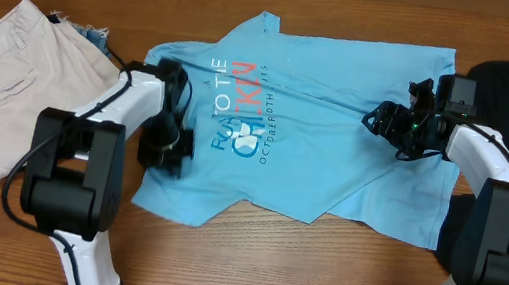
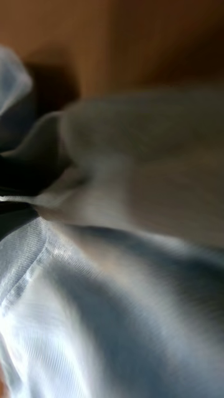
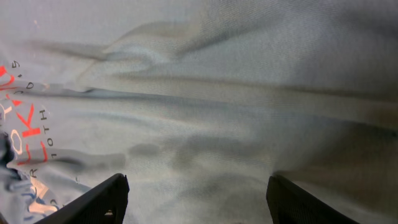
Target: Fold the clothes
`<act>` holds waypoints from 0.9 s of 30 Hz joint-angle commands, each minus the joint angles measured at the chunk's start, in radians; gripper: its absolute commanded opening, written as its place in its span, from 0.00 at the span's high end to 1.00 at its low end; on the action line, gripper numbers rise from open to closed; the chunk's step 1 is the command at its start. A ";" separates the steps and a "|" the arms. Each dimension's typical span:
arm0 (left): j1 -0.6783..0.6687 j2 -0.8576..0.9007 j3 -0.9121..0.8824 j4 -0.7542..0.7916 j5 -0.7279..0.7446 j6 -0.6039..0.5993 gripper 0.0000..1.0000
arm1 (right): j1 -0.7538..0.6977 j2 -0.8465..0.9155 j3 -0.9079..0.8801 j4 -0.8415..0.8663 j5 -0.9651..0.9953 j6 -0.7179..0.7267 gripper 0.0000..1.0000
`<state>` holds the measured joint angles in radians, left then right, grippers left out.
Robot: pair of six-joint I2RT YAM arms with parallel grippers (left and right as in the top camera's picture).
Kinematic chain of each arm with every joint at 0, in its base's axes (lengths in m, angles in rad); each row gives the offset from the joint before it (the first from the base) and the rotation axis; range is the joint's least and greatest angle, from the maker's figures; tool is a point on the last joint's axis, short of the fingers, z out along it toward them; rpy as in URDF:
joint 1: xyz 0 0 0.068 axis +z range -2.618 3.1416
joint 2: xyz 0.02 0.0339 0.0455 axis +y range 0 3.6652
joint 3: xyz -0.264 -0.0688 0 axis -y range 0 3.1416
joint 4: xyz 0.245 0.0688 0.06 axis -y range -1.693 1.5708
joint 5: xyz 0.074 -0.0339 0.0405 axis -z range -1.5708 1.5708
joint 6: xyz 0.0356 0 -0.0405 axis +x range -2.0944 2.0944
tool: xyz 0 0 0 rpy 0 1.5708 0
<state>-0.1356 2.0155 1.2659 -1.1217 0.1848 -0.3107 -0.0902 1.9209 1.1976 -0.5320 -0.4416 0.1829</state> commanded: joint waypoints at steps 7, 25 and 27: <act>-0.017 -0.071 -0.053 -0.300 0.000 -0.034 0.96 | -0.001 0.000 -0.002 0.022 -0.005 0.000 0.25; -0.013 -0.322 0.105 -0.121 -0.061 0.072 0.36 | -0.001 0.000 -0.002 0.043 0.082 0.003 0.18; -0.013 -0.322 0.123 0.049 -0.046 0.072 0.39 | -0.001 0.000 -0.002 0.044 0.082 0.080 0.23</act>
<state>-0.1444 1.7195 1.3315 -1.2251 0.1280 -0.2859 -0.0902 1.9209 1.1976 -0.4938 -0.3870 0.1894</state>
